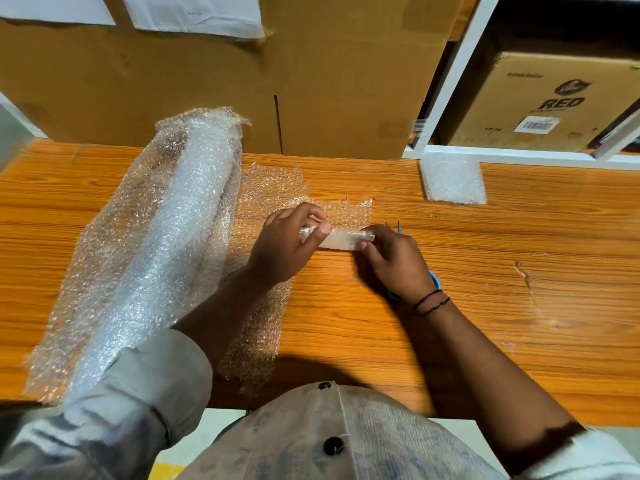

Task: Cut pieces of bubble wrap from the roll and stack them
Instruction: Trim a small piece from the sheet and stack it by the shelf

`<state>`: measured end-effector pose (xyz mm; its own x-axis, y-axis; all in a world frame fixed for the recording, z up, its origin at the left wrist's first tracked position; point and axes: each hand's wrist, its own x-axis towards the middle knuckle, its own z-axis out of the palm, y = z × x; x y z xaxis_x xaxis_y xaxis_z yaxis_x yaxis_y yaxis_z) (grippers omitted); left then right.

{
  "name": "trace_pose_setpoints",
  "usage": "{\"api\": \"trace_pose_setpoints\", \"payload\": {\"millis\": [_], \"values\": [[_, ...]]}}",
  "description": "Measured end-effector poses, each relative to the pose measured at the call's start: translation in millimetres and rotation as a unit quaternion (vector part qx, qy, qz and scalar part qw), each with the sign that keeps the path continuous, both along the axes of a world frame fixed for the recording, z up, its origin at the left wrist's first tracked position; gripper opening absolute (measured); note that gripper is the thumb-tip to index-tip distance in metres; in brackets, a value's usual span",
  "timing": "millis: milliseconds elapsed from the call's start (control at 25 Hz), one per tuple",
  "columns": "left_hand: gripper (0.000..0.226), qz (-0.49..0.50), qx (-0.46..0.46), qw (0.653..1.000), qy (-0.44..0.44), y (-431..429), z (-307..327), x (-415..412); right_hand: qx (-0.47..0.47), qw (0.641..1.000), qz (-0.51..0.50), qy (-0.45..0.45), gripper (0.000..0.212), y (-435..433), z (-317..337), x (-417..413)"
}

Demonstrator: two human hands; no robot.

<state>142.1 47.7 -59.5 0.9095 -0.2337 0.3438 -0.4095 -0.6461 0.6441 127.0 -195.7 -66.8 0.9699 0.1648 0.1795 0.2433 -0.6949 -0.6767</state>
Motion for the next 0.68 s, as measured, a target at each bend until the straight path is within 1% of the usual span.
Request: {"api": "trace_pose_setpoints", "payload": {"millis": [80, 160, 200, 240, 360, 440, 480, 560, 640, 680], "values": [[0.053, 0.01, -0.009, 0.998, 0.063, 3, -3, 7, 0.039, 0.999, -0.037, 0.007, 0.012, 3, 6, 8], [0.065, 0.027, 0.002, 0.995, 0.093, 6, -8, 12, 0.063, 0.995, -0.081, 0.011, 0.016, 6, 12, 19], [0.067, 0.036, 0.007, 0.995, 0.095, 7, -10, 13, 0.074, 0.992, -0.101, 0.019, 0.019, 7, 14, 27], [0.067, 0.045, 0.004, 0.995, 0.093, 8, -12, 15, 0.084, 0.989, -0.119, 0.03, 0.021, 9, 15, 33], [0.065, 0.069, -0.007, 0.993, 0.094, 6, -15, 21, 0.108, 0.978, -0.166, 0.064, 0.014, 12, 15, 51], [0.065, 0.088, 0.01, 0.992, 0.086, 3, -14, 25, 0.092, 0.976, -0.182, 0.078, 0.014, 15, 18, 60], [0.064, 0.096, 0.021, 0.992, 0.081, 2, -14, 27, 0.08, 0.976, -0.185, 0.084, 0.016, 17, 18, 65], [0.061, 0.112, 0.039, 0.99, 0.075, -1, -14, 28, 0.071, 0.974, -0.198, 0.087, 0.028, 21, 16, 70], [0.058, 0.128, 0.068, 0.987, 0.066, -2, -17, 26, 0.053, 0.975, -0.212, 0.045, 0.04, 24, 12, 67], [0.057, 0.139, 0.09, 0.985, 0.056, -3, -19, 25, 0.018, 0.979, -0.203, 0.003, 0.042, 25, 9, 62]]}}
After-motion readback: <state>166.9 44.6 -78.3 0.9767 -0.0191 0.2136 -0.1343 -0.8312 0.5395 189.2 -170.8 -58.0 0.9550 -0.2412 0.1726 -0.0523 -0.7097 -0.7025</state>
